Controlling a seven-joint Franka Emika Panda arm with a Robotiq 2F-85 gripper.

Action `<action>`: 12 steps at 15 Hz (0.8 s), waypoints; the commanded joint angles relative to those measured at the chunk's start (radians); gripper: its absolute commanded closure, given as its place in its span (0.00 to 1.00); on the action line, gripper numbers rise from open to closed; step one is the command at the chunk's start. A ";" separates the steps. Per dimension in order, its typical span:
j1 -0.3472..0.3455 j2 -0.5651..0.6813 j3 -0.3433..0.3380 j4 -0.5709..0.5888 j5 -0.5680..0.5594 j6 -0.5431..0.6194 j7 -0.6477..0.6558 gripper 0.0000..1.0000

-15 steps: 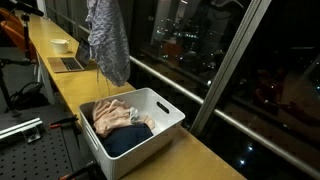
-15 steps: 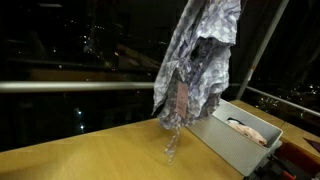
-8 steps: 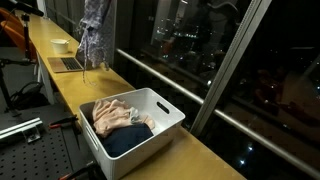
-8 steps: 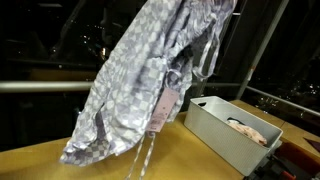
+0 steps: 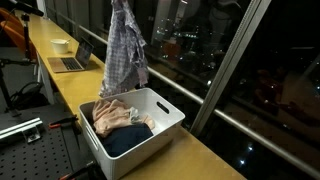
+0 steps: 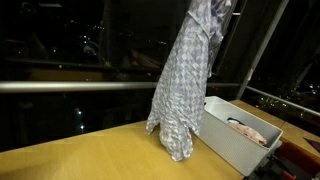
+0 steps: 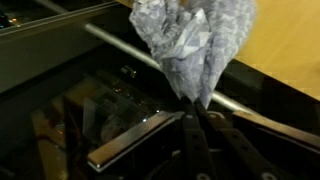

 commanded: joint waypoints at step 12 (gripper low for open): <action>-0.533 -0.098 0.159 -0.756 0.531 0.408 0.269 0.99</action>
